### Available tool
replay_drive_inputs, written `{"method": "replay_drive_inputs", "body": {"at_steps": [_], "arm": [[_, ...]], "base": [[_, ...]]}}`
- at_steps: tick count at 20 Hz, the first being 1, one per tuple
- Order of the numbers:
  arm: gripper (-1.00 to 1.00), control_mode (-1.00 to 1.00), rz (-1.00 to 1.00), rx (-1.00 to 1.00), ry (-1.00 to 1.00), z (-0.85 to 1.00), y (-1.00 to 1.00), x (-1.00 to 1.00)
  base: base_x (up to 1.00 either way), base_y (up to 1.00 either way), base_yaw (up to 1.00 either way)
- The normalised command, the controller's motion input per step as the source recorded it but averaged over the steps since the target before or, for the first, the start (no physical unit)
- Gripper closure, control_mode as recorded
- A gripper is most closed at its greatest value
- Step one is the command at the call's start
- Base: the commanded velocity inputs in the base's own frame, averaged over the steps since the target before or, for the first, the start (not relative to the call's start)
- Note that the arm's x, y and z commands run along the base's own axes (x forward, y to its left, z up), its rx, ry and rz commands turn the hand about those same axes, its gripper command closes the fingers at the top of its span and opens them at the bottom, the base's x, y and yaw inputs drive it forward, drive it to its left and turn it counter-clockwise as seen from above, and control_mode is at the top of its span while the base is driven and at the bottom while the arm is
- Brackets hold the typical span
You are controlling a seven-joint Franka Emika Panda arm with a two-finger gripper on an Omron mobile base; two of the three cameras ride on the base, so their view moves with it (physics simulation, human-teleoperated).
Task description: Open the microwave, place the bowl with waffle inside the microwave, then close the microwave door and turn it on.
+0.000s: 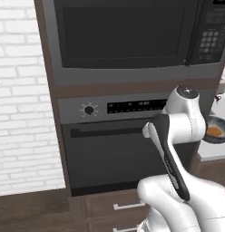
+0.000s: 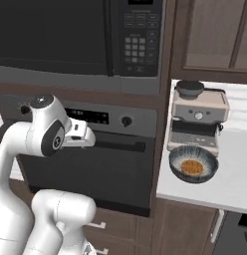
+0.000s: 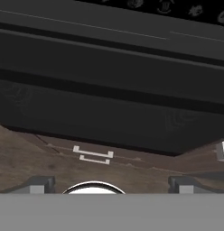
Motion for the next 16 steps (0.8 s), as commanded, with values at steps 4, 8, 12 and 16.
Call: {"method": "replay_drive_inputs", "body": {"at_steps": [4, 8, 12, 16], "arm": [[-1.0, 1.0, 0.0, 0.0, 0.0, 0.0, 0.0, 0.0], [-1.0, 1.0, 0.0, 0.0, 0.0, 0.0, 0.0, 0.0], [-1.0, 1.0, 0.0, 0.0, 0.0, 0.0, 0.0, 0.0], [-1.0, 1.0, 0.0, 0.0, 0.0, 0.0, 0.0, 0.0]], "base": [[-0.29, -0.39, 0.07], [-0.29, -0.5, 0.1], [-0.29, -0.62, 0.13], [-0.31, -0.67, 0.13]]}}
